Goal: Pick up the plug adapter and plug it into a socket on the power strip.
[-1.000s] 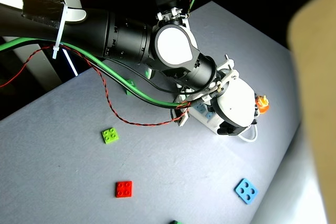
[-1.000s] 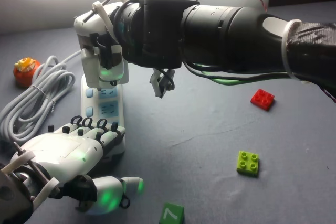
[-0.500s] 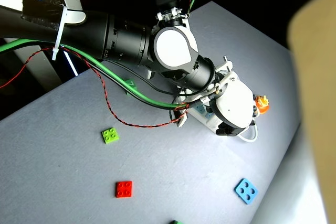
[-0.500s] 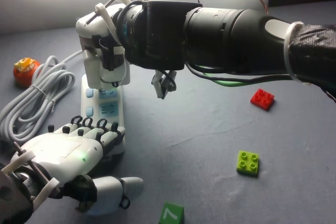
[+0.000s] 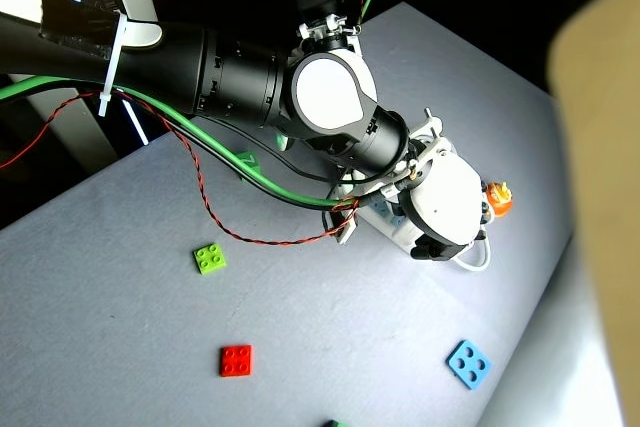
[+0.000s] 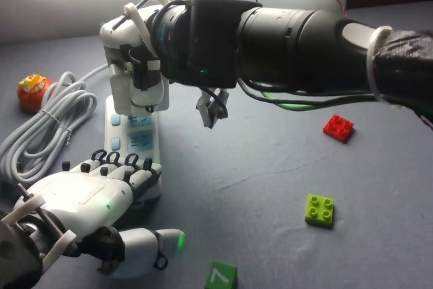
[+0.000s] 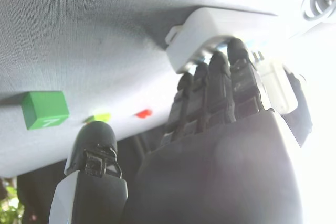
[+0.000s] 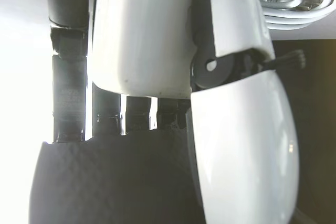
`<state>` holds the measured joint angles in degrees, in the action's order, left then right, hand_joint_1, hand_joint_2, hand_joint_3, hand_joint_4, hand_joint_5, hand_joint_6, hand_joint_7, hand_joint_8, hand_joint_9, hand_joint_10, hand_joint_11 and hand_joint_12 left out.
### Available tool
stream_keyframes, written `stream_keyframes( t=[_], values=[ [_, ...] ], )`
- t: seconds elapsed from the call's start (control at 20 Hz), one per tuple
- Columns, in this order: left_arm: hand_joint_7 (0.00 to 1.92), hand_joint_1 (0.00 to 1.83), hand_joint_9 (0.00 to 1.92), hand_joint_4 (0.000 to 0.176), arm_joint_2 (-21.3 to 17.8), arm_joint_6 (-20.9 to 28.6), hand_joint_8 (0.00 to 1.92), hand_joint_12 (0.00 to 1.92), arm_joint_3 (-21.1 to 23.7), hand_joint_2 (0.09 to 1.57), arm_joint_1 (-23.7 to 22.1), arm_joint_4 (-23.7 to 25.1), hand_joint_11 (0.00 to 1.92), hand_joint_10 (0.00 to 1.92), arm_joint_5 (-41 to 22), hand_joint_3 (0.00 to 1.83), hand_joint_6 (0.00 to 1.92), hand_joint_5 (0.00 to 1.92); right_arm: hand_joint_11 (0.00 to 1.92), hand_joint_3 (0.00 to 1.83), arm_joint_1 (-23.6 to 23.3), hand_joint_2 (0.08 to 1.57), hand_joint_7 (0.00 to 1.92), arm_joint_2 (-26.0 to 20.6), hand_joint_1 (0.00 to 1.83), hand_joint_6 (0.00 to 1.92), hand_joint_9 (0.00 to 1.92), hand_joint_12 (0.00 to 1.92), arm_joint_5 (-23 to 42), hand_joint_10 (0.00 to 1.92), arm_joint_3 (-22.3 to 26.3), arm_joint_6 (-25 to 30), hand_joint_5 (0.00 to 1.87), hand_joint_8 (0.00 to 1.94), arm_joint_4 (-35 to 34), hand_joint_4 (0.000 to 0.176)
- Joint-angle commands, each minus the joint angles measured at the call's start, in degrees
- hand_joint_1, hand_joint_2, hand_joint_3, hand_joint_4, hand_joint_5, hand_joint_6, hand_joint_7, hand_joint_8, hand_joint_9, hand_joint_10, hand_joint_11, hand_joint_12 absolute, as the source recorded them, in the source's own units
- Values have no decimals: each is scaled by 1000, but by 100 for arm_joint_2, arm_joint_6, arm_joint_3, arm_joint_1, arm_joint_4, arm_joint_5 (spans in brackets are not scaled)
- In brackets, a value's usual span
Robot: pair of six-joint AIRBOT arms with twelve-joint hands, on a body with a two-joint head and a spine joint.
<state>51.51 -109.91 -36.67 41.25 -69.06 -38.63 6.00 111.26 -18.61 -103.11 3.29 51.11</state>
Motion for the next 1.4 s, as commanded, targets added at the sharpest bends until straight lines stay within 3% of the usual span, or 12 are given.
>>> stream_keyframes(
  t=[0.0, 0.65, 0.95, 1.35],
  values=[
    [47, 0, 59, 0, 27, 23, 1, 191, 27, 1266, 35, 114, 0, 1, 205, 0, 0, 35, 988, 0, -63, 1048, 1095, -37, 1395, 812, 1155, 892, 111, 837, -9, -161, 1003, 803, -31, 0],
    [66, 0, 71, 0, 22, 23, 3, 255, 20, 1267, 39, 114, 0, 2, 216, 2, 4, 62, 998, 0, -103, 1049, 1096, 57, 1395, 817, 1145, 878, 93, 841, -22, -493, 1009, 800, -45, 0],
    [55, 0, 63, 0, 15, 23, 2, 240, 19, 1262, 44, 114, 0, 1, 244, 0, 1, 53, 994, 0, -134, 1053, 1084, 309, 1394, 842, 1146, 882, -322, 845, -178, -832, 989, 817, -45, 0],
    [53, 0, 63, 0, 16, 23, 4, 215, 8, 1268, 40, 114, 0, 3, 244, 1, 2, 53, 1012, 0, -141, 1043, 1109, 544, 1396, 806, 1164, 877, -646, 817, -276, -737, 1019, 762, -45, 0]
  ],
)
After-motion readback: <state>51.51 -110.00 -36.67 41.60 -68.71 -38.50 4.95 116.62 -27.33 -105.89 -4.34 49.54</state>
